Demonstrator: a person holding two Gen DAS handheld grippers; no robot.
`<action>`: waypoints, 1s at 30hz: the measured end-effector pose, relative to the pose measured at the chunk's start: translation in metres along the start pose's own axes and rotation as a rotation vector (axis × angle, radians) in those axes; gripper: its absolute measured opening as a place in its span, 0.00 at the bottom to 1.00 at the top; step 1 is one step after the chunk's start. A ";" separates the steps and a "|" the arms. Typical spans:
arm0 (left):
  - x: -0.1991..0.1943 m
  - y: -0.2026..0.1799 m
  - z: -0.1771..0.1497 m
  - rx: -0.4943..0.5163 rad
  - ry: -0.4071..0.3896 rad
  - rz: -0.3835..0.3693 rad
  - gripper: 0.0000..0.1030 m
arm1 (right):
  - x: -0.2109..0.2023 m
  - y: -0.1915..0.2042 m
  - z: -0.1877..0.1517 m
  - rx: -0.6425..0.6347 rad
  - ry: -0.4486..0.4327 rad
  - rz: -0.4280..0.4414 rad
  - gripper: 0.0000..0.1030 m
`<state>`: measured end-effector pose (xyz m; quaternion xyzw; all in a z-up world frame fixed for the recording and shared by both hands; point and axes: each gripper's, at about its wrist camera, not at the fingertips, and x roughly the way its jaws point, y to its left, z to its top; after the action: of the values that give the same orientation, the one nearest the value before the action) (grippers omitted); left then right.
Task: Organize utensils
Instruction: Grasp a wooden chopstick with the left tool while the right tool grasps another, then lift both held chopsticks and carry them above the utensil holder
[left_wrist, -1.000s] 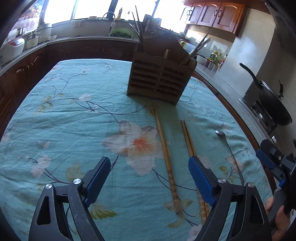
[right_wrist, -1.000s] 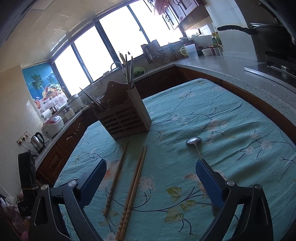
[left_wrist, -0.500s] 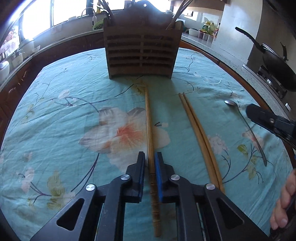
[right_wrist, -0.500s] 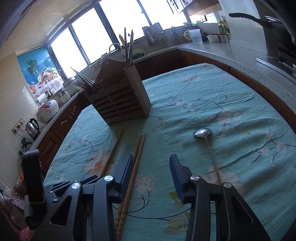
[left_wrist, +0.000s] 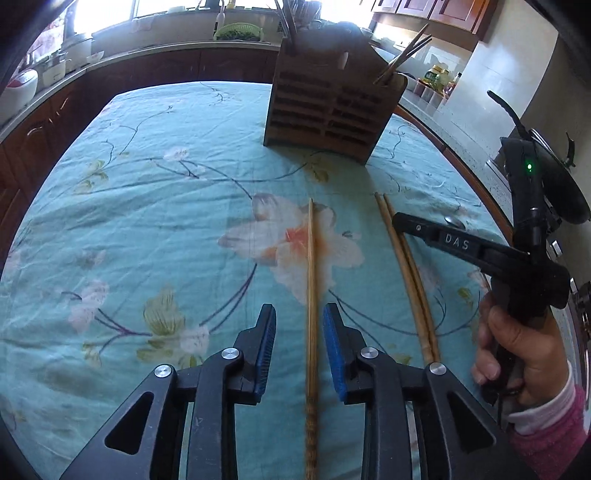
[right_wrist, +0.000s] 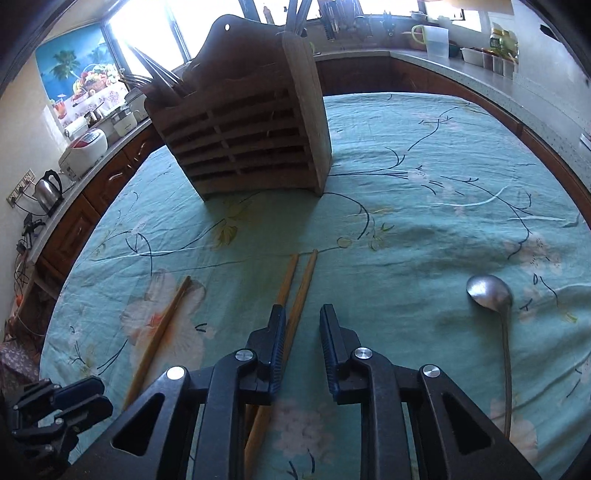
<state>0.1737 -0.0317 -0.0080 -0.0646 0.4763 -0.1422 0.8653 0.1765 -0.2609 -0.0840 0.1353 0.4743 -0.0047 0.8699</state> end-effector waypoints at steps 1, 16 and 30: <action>0.003 0.000 0.005 0.007 -0.002 0.007 0.26 | 0.002 0.001 0.003 -0.010 0.005 -0.009 0.17; 0.075 -0.006 0.046 0.071 0.075 0.037 0.28 | -0.021 -0.026 -0.011 -0.031 0.054 0.022 0.11; 0.090 -0.025 0.061 0.140 0.059 0.057 0.04 | -0.009 -0.018 -0.001 0.002 0.011 -0.025 0.08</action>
<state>0.2659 -0.0842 -0.0418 0.0141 0.4923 -0.1521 0.8569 0.1679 -0.2789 -0.0809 0.1303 0.4806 -0.0155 0.8671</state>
